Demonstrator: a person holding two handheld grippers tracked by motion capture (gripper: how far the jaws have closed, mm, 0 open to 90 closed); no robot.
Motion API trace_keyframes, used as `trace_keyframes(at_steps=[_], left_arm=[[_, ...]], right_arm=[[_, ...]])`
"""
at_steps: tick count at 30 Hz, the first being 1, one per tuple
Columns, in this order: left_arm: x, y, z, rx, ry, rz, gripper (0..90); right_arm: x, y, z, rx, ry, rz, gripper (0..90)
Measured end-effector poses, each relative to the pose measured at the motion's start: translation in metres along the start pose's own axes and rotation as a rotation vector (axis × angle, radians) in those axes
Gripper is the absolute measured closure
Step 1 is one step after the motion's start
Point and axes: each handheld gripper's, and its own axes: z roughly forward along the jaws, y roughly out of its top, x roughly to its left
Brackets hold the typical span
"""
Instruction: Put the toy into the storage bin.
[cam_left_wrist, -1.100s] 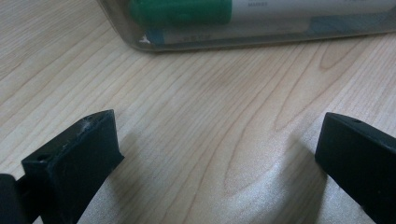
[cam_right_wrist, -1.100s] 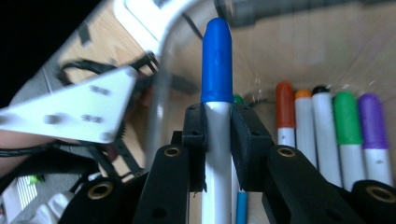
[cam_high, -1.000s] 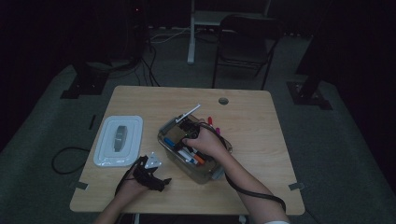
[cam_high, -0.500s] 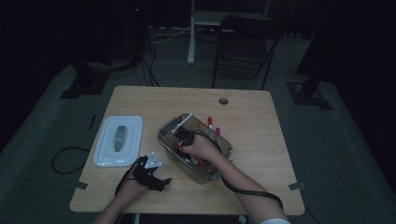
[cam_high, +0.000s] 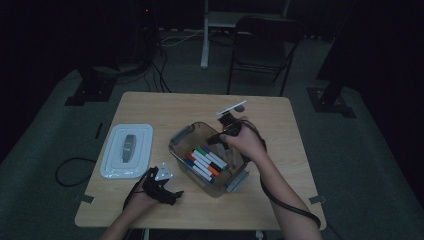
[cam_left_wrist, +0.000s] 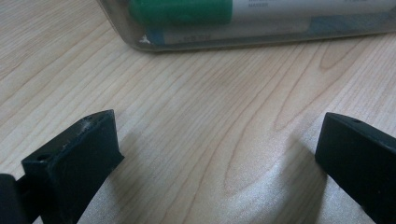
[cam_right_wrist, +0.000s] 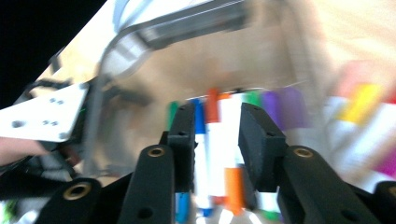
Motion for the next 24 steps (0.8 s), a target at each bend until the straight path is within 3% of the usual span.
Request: trace_keyframes(at_steps=[3,7,9,12,15,19,24], left_arm=[[0.000,0.000,0.000,-0.002,0.000,-0.002,0.4],[0.000,0.000,0.000,-0.003,0.001,-0.002,0.4],[0.000,0.000,0.000,-0.001,0.001,0.000,0.4],[0.000,0.000,0.000,-0.001,0.001,0.001,0.4],[0.000,0.000,0.000,-0.001,0.001,0.000,0.4],[0.000,0.000,0.000,-0.001,0.001,0.000,0.4],[0.000,0.000,0.000,-0.001,0.001,0.001,0.4]], right_arm=[[-0.027,-0.007,-0.018,-0.054,-0.055,0.041,58.8],[-0.067,-0.022,-0.029,-0.107,-0.110,0.153,59.1],[-0.084,-0.030,-0.026,-0.087,-0.160,0.196,58.8],[-0.105,-0.044,-0.008,-0.051,-0.154,0.270,58.6],[-0.115,-0.055,0.013,-0.005,-0.166,0.302,58.2],[-0.118,-0.063,0.040,0.038,-0.146,0.324,57.9],[-0.118,-0.065,0.056,0.071,-0.166,0.325,59.5]])
